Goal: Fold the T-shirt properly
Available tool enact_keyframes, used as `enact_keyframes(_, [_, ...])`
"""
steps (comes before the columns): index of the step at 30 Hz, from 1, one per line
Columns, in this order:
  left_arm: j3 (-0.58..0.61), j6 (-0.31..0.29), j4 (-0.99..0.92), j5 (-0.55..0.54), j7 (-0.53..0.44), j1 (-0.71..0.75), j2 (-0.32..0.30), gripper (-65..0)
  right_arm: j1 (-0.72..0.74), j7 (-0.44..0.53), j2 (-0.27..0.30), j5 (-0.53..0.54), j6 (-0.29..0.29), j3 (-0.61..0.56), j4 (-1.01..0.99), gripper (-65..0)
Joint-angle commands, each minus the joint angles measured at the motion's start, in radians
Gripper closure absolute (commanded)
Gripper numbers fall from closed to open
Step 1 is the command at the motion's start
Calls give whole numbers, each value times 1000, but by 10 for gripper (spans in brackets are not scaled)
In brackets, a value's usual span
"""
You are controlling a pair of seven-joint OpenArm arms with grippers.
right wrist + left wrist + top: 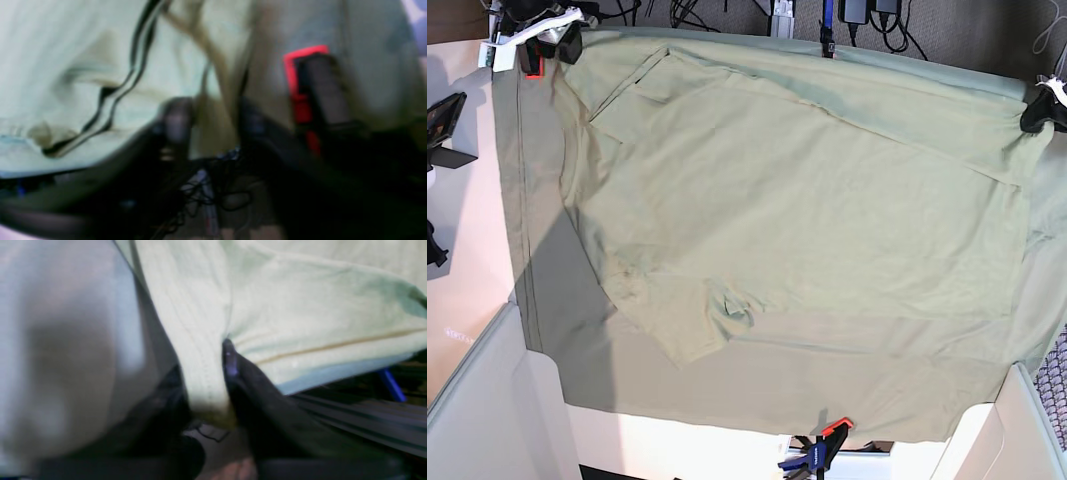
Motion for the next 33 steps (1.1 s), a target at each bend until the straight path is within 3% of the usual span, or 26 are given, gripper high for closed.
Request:
enact_keyframes(1, [-14,-9,12,-3,-28,0,-23,-175,-4,31,8,8,2,9,15,-336])
enact_keyframes(3, [-15,-9,12,0,-23,0,-23,-249,-3,33,8,-6,2,9,15,-360])
enact_keyframes(8, [-31,-9,12,-138,131,3,-27,-256,0,39,8,-13,-2,23,16,-360])
enact_keyframes(14, [-150,-9,25,-172,122,3,-28,-256,105,68,8,-10,-2,79,16,-360])
enact_keyframes(20, [-165,-9,146,-156,106,3,-58,-256,356,127,11,-43,-2,47,-35,-360])
enact_keyframes(25, [-125,-9,223,-92,69,3,-67,-256,634,168,21,-113,-2,-54,-275,-360])
enact_keyframes(29, [-98,-9,228,-45,34,3,-70,-256,881,213,38,-225,-14,-127,-582,-360])
enact_keyframes(33, [-97,-9,228,-35,19,3,-70,-256,1086,287,70,-251,-13,-158,-919,-360])
